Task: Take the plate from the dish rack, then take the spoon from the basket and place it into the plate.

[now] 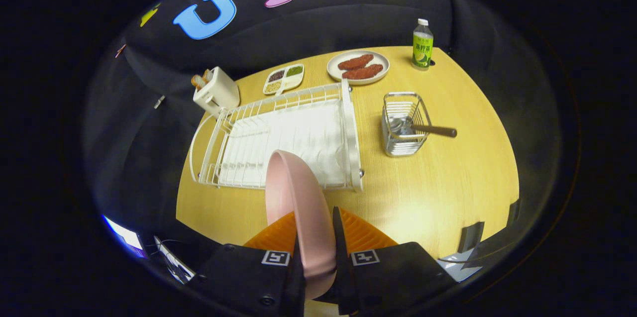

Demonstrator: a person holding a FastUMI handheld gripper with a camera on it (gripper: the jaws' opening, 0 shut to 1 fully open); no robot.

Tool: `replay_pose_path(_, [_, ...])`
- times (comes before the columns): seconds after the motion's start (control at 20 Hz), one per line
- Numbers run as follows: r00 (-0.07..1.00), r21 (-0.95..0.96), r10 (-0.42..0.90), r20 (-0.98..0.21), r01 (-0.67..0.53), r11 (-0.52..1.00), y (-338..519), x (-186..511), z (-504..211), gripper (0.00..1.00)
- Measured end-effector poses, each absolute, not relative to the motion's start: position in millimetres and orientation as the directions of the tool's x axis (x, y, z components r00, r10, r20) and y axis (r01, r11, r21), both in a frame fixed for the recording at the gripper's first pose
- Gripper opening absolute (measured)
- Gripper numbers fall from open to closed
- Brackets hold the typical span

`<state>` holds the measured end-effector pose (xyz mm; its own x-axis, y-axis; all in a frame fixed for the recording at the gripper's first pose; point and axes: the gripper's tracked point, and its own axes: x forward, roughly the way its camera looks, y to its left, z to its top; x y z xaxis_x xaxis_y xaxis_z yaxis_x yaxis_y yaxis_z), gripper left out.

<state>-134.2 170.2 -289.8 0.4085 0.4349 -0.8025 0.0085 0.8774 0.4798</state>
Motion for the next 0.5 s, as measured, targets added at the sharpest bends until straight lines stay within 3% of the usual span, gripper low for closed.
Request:
replay_pose_path(0.2, [0.352, 0.537, 0.499, -0.792, 0.011, 0.844, 198.1, -157.2, -319.7, 0.29])
replay_pose_path(0.5, [0.362, 0.617, 0.565, -0.742, 0.038, 0.786, 222.9, -153.9, -344.4, 0.29])
